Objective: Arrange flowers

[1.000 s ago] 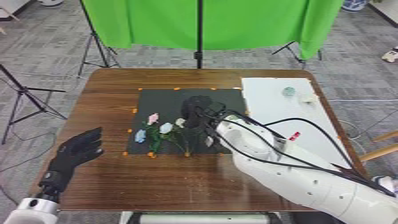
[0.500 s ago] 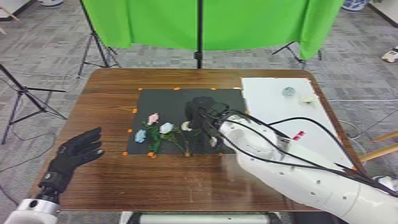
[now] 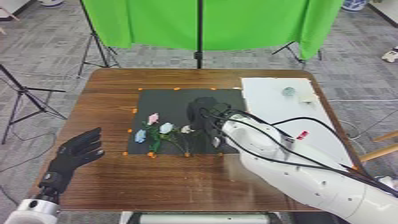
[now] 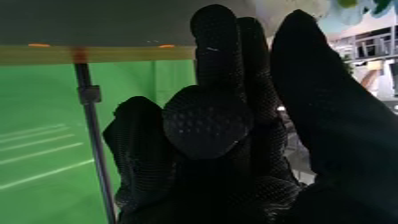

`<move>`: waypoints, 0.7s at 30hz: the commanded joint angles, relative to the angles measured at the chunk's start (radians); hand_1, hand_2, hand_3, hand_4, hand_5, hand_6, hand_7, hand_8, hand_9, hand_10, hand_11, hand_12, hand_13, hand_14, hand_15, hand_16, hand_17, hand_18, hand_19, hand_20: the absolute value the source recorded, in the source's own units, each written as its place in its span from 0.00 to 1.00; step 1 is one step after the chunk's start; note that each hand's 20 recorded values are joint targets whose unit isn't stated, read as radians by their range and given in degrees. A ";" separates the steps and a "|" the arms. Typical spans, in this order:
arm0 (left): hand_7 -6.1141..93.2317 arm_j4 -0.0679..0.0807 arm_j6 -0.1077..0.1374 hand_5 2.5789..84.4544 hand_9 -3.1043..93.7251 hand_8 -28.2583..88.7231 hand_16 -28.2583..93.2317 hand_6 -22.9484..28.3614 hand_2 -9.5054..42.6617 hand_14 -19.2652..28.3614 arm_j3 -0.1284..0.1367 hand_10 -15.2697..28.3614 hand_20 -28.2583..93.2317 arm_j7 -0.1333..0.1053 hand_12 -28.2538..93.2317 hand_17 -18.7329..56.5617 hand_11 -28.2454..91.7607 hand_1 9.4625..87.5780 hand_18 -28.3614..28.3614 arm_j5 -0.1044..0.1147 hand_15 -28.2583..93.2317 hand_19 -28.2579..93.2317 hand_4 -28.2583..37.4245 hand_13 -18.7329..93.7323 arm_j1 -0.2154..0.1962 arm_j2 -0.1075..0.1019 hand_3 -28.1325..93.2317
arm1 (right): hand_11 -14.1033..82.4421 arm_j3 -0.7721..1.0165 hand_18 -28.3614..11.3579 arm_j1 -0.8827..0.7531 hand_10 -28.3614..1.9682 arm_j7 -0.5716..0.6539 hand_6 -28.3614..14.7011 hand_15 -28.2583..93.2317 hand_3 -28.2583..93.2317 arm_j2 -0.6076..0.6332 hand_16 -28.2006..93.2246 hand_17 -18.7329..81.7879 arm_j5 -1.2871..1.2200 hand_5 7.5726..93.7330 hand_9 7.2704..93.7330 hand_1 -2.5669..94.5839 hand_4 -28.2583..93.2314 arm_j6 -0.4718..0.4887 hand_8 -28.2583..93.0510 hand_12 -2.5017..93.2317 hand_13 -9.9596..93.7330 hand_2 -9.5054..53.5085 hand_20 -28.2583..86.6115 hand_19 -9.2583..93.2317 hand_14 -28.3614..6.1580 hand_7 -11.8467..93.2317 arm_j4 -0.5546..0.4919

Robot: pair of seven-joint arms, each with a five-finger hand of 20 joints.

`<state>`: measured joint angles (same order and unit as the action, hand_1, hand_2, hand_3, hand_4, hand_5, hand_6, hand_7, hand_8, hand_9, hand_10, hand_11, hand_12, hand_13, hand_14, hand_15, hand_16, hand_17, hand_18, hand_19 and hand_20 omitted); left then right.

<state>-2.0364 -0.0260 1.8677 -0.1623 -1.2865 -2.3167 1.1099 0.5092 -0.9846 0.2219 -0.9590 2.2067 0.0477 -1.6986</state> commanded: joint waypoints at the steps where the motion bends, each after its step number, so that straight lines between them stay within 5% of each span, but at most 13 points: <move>1: 0.19 0.000 -0.008 0.40 0.35 0.19 0.26 0.54 0.00 0.71 0.002 0.57 0.39 0.014 0.36 0.34 0.36 0.42 0.71 0.002 0.36 0.28 0.30 0.43 -0.009 0.003 0.72 | 0.34 0.028 0.34 -0.002 0.59 -0.009 0.70 0.77 0.75 0.025 0.53 0.77 -0.017 0.73 0.82 0.52 0.08 0.020 0.27 0.34 0.92 0.00 0.78 1.00 0.75 0.33 -0.050; 6: 0.19 -0.001 -0.006 0.40 0.35 0.19 0.25 0.54 0.00 0.71 0.001 0.57 0.39 0.014 0.36 0.34 0.36 0.42 0.71 0.001 0.36 0.28 0.31 0.43 -0.007 0.003 0.72 | 0.34 0.102 0.34 -0.018 0.59 0.001 0.69 0.77 0.75 0.045 0.53 0.76 -0.025 0.72 0.82 0.52 0.08 0.028 0.26 0.33 0.91 0.00 0.78 1.00 0.74 0.33 -0.083; 15: 0.19 -0.008 -0.001 0.40 0.35 0.19 0.26 0.54 0.00 0.71 0.011 0.57 0.39 0.013 0.36 0.34 0.37 0.41 0.71 0.001 0.37 0.28 0.30 0.43 -0.023 0.004 0.73 | 0.37 0.335 0.33 -0.060 0.53 0.178 0.67 0.75 0.76 0.212 0.53 0.75 -0.046 0.70 0.79 0.46 0.10 -0.134 0.25 0.27 0.90 0.00 0.78 1.00 0.71 0.31 -0.129; 21: 0.19 -0.013 0.005 0.40 0.35 0.19 0.25 0.53 0.00 0.71 0.013 0.58 0.39 0.009 0.36 0.34 0.37 0.40 0.71 0.000 0.37 0.28 0.29 0.43 -0.027 0.008 0.74 | 0.34 0.401 0.29 -0.010 0.46 0.327 0.65 0.76 0.76 0.295 0.52 0.74 -0.039 0.66 0.75 0.34 0.12 0.011 0.16 0.27 0.88 0.05 0.77 1.00 0.65 0.28 -0.019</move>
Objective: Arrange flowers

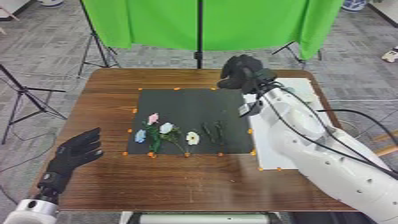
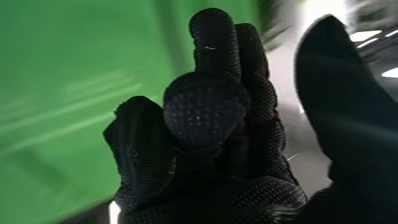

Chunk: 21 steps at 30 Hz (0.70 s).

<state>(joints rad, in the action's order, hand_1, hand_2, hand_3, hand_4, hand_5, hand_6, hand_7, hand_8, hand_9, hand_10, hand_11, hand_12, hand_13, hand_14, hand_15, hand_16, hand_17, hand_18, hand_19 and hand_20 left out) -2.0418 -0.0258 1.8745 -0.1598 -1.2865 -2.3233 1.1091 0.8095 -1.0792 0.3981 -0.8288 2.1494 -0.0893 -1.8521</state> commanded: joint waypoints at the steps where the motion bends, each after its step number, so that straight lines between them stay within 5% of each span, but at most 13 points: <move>1: 0.19 -0.007 0.008 0.40 0.35 0.19 0.25 0.53 0.00 0.71 0.004 0.58 0.39 0.009 0.36 0.34 0.37 0.40 0.71 -0.001 0.37 0.28 0.29 0.43 -0.017 0.007 0.74 | 0.33 0.116 0.27 0.092 0.43 0.178 0.66 0.75 0.74 0.163 0.52 0.73 0.021 0.64 0.74 0.32 0.12 0.211 0.16 0.27 0.88 0.08 0.77 1.00 0.63 0.26 0.159; 10: 0.19 -0.017 0.023 0.40 0.36 0.19 0.25 0.53 0.00 0.71 0.003 0.58 0.39 0.011 0.36 0.34 0.36 0.40 0.71 -0.007 0.37 0.28 0.29 0.43 -0.029 0.022 0.74 | 0.26 0.127 0.22 0.113 0.29 0.272 0.64 0.75 0.67 0.153 0.52 0.71 0.025 0.47 0.66 0.23 0.12 0.430 0.17 0.26 0.86 0.17 0.75 1.00 0.55 0.18 0.319; 21: 0.19 -0.016 0.060 0.39 0.35 0.19 0.25 0.52 0.00 0.70 -0.006 0.58 0.40 -0.016 0.36 0.36 0.36 0.42 0.70 -0.012 0.36 0.29 0.29 0.43 -0.031 0.024 0.74 | 0.26 0.111 0.22 0.083 0.30 0.231 0.66 0.75 0.72 0.116 0.51 0.71 0.001 0.44 0.67 0.27 0.13 0.426 0.17 0.25 0.88 0.07 0.74 1.00 0.59 0.19 0.406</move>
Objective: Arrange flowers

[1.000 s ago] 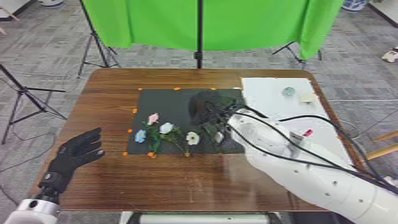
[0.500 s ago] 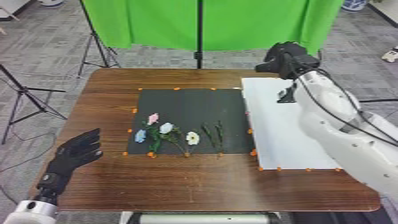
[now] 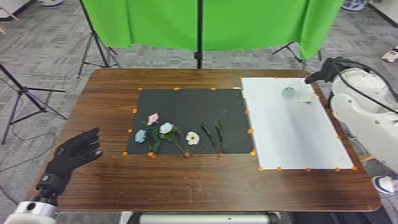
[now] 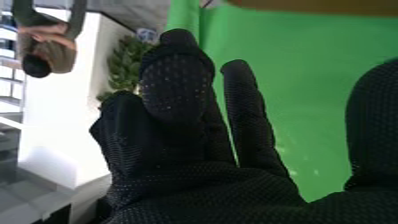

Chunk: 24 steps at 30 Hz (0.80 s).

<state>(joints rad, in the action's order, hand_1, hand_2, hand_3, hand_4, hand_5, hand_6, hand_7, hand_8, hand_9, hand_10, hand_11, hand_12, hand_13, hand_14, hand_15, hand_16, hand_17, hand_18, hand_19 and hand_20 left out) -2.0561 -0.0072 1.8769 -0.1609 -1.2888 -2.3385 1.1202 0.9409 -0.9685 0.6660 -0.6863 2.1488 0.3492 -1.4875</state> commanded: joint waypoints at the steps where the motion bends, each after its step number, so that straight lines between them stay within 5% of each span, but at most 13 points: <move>1: 0.19 0.003 0.043 0.39 0.34 0.19 0.25 0.52 0.00 0.69 -0.011 0.57 0.41 -0.020 0.36 0.37 0.37 0.45 0.70 -0.015 0.36 0.30 0.30 0.42 -0.010 0.012 0.74 | 0.26 -0.021 0.22 -0.031 0.31 -0.034 0.66 0.74 0.73 -0.029 0.51 0.71 -0.006 0.44 0.67 0.27 0.13 -0.012 0.17 0.25 0.88 0.06 0.74 1.00 0.60 0.19 0.045; 8: 0.25 0.004 0.100 0.35 0.23 0.16 0.25 0.49 0.02 0.61 -0.028 0.51 0.44 -0.039 0.35 0.45 0.36 0.65 0.68 -0.025 0.33 0.33 0.35 0.37 -0.006 0.007 0.77 | 0.27 -0.017 0.23 -0.070 0.34 -0.062 0.66 0.74 0.76 -0.064 0.51 0.72 -0.007 0.44 0.68 0.31 0.13 -0.053 0.17 0.25 0.88 0.02 0.73 1.00 0.62 0.20 0.093; 16: 0.27 0.004 0.078 0.33 0.23 0.15 0.26 0.48 0.02 0.62 -0.023 0.50 0.44 -0.028 0.35 0.44 0.36 0.64 0.67 -0.026 0.35 0.32 0.36 0.38 -0.008 0.009 0.77 | 0.29 -0.040 0.27 -0.121 0.43 -0.068 0.70 0.74 0.78 -0.085 0.51 0.74 0.004 0.48 0.71 0.40 0.11 -0.142 0.15 0.24 0.91 0.00 0.74 1.00 0.70 0.24 0.122; 20: 0.27 0.004 0.067 0.33 0.23 0.15 0.25 0.48 0.01 0.62 -0.021 0.50 0.44 -0.021 0.34 0.43 0.37 0.62 0.67 -0.023 0.36 0.31 0.36 0.38 -0.007 0.009 0.77 | 0.32 -0.074 0.30 -0.139 0.49 -0.077 0.71 0.74 0.79 -0.076 0.51 0.76 -0.028 0.56 0.75 0.49 0.08 -0.331 0.14 0.24 0.93 0.00 0.74 1.00 0.74 0.27 0.131; 24: 0.27 0.007 0.056 0.33 0.24 0.15 0.25 0.48 0.00 0.63 -0.021 0.50 0.44 -0.014 0.34 0.42 0.37 0.60 0.67 -0.020 0.36 0.31 0.36 0.39 0.001 0.005 0.77 | 0.24 -0.090 0.34 -0.152 0.65 -0.067 0.67 0.75 0.71 -0.064 0.52 0.79 -0.035 0.75 0.89 0.64 0.07 -0.455 0.27 0.43 0.95 0.00 0.75 1.00 0.77 0.35 0.119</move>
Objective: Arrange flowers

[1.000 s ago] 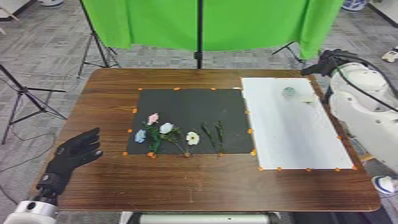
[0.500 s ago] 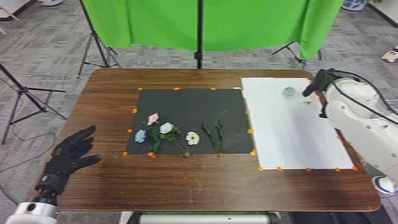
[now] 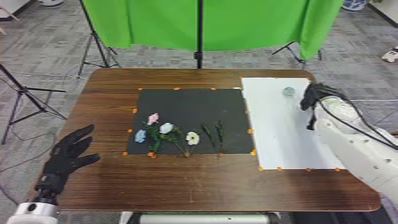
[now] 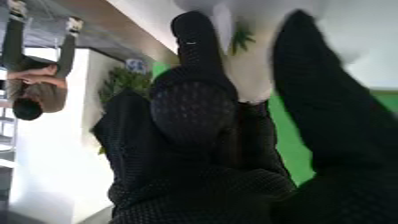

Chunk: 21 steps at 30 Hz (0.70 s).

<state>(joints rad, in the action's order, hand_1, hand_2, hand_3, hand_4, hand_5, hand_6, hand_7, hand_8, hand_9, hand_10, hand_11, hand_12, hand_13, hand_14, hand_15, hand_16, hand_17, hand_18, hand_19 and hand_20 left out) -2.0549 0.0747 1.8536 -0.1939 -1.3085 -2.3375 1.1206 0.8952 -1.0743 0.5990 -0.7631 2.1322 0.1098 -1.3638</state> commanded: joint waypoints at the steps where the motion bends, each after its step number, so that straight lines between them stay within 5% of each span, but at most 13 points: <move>1: 0.27 0.005 -0.027 0.33 0.24 0.15 0.25 0.48 0.00 0.63 0.002 0.50 0.44 0.020 0.34 0.42 0.37 0.59 0.67 -0.001 0.36 0.31 0.36 0.39 0.000 0.005 0.77 | 0.24 -0.033 0.34 -0.056 0.65 0.002 0.67 0.75 0.70 0.017 0.52 0.79 -0.009 0.77 0.91 0.66 0.08 -0.216 0.28 0.45 0.96 0.00 0.75 1.00 0.77 0.36 -0.019; 13: 0.26 0.010 -0.045 0.33 0.26 0.15 0.25 0.48 0.00 0.64 0.003 0.51 0.43 0.022 0.34 0.40 0.37 0.57 0.66 0.003 0.36 0.30 0.36 0.39 0.007 -0.003 0.77 | 0.25 0.171 0.34 -0.199 0.64 -0.060 0.65 0.74 0.70 -0.025 0.53 0.80 -0.055 0.81 0.94 0.67 0.08 -0.357 0.29 0.48 0.97 0.00 0.76 1.00 0.78 0.37 -0.426; 21: 0.26 0.010 -0.031 0.33 0.27 0.15 0.25 0.48 0.00 0.64 -0.003 0.52 0.42 0.009 0.34 0.40 0.38 0.57 0.66 0.010 0.36 0.30 0.36 0.40 0.015 -0.010 0.77 | 0.25 0.137 0.34 -0.197 0.64 -0.104 0.65 0.74 0.70 -0.206 0.53 0.80 0.000 0.81 0.94 0.67 0.08 -0.258 0.30 0.48 0.96 0.00 0.76 1.00 0.79 0.37 -0.490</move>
<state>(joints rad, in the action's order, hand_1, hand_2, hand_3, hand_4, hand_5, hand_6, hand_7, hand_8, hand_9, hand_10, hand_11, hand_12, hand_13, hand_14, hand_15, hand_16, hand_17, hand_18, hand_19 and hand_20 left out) -2.0506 0.0371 1.8579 -0.1804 -1.3060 -2.3234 1.1134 1.0819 -1.2912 0.5214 -0.7930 2.0729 -0.2179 -1.8187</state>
